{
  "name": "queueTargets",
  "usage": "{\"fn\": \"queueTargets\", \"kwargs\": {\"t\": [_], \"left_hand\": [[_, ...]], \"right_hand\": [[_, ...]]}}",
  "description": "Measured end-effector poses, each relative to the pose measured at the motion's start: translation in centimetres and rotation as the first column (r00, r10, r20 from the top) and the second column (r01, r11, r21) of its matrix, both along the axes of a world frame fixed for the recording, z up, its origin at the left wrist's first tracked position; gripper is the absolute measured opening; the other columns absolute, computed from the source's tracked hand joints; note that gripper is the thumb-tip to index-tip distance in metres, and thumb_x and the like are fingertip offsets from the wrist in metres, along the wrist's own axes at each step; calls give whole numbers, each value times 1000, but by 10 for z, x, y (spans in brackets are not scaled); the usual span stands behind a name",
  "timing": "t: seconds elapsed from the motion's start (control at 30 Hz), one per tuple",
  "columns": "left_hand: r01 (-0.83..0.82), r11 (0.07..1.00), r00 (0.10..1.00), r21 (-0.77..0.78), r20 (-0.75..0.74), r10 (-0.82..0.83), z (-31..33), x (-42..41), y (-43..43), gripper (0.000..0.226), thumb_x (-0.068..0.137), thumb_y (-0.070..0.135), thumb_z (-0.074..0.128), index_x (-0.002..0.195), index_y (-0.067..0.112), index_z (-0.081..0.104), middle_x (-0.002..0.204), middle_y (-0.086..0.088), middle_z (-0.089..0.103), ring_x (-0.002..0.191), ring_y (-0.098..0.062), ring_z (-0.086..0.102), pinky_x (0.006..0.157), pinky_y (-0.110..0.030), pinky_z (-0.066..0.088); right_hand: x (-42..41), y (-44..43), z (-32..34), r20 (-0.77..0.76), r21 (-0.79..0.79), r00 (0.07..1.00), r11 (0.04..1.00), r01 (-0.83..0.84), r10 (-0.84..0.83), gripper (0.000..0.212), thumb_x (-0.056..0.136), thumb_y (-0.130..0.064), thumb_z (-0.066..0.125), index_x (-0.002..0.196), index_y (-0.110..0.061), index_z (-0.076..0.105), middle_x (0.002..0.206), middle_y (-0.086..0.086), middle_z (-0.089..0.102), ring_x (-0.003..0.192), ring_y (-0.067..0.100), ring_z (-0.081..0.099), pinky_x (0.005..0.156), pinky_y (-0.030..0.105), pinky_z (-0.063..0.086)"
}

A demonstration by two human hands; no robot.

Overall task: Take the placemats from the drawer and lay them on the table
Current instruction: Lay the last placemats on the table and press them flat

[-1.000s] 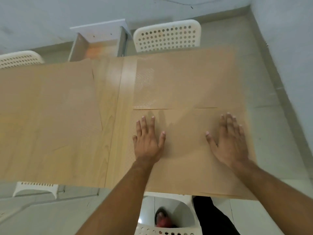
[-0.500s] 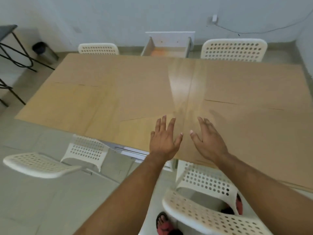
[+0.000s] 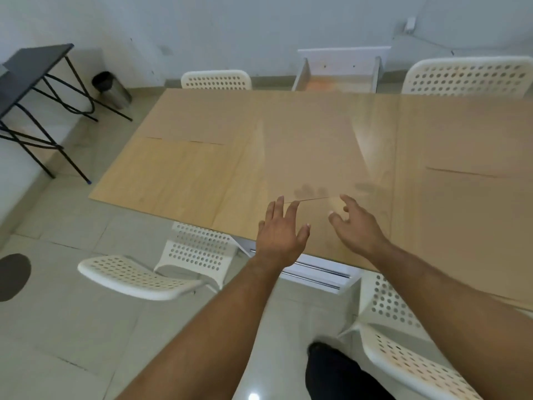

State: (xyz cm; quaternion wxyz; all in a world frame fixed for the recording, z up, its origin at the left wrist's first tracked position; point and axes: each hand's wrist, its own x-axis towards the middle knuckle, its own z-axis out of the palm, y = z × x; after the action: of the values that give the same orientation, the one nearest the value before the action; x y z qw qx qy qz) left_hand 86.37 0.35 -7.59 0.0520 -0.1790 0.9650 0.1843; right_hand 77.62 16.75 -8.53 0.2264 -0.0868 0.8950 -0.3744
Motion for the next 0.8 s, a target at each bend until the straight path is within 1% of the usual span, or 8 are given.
{"fn": "queueTargets", "kwargs": {"t": [0.17, 0.27, 0.37, 0.47, 0.57, 0.67, 0.73, 0.8], "left_hand": [[120, 993, 988, -7, 99, -119, -14, -33, -37, 66, 97, 50, 48, 154, 25, 27, 166, -8, 14, 152, -28, 11, 113, -54, 30], [260, 965, 954, -39, 161, -251, -27, -62, -60, 69, 96, 51, 51, 154, 24, 26, 165, -9, 15, 152, -28, 13, 112, -55, 33], [294, 955, 940, -34, 192, -282, -37, -89, -77, 70, 96, 51, 50, 155, 23, 26, 165, -10, 15, 151, -29, 14, 111, -55, 34], [365, 928, 909, -70, 240, -340, -45, -118, -90, 72, 97, 52, 49, 156, 23, 22, 167, -10, 9, 153, -29, 9, 113, -55, 32], [434, 900, 868, -54, 292, -401, -45, -146, -98, 85, 91, 57, 56, 158, 25, 13, 168, -8, -1, 154, -30, 1, 115, -58, 26], [501, 865, 805, -24, 379, -456, -50, -170, -107, 109, 76, 65, 70, 157, 28, 7, 167, -5, -8, 153, -31, -6, 117, -60, 19], [504, 863, 790, 9, 399, -465, -54, -181, -113, 120, 67, 71, 74, 156, 31, 5, 167, -3, -10, 153, -31, -7, 116, -59, 18], [515, 857, 786, 24, 387, -483, -58, -184, -116, 122, 64, 74, 73, 156, 33, 5, 167, -1, -9, 154, -31, -5, 116, -58, 20]], "right_hand": [[-13, -32, -21, 11, 58, 1000, 998, 3, -4, 61, 97, -39, 50, 154, -23, 33, 145, 14, 52, 126, 32, 54, 105, 40, 42], [-22, -50, -32, -11, 82, 998, 995, 62, -61, 58, 96, -36, 50, 151, -23, 37, 140, 15, 55, 125, 31, 55, 102, 39, 44], [-34, -65, -36, -26, 120, 992, 985, 124, -122, 54, 96, -34, 49, 148, -22, 42, 133, 12, 59, 121, 31, 55, 99, 38, 43], [-45, -77, -36, -37, 135, 978, 969, 208, -205, 51, 96, -33, 48, 145, -22, 45, 128, 8, 61, 116, 28, 57, 96, 38, 46], [-55, -86, -34, -17, 147, 957, 946, 288, -289, 50, 94, -31, 46, 143, -22, 48, 127, 6, 63, 115, 27, 59, 96, 38, 47], [-59, -93, -33, 47, 131, 901, 897, 423, -432, 47, 94, -28, 47, 141, -22, 51, 122, 7, 67, 114, 28, 60, 98, 38, 49], [-59, -98, -31, 96, 102, 845, 849, 518, -527, 45, 95, -25, 47, 140, -23, 51, 104, 1, 67, 107, 26, 62, 96, 38, 50], [-55, -103, -31, 153, 63, 774, 787, 613, -615, 44, 96, -22, 46, 139, -23, 50, 86, -10, 58, 97, 21, 62, 90, 36, 51]]}}
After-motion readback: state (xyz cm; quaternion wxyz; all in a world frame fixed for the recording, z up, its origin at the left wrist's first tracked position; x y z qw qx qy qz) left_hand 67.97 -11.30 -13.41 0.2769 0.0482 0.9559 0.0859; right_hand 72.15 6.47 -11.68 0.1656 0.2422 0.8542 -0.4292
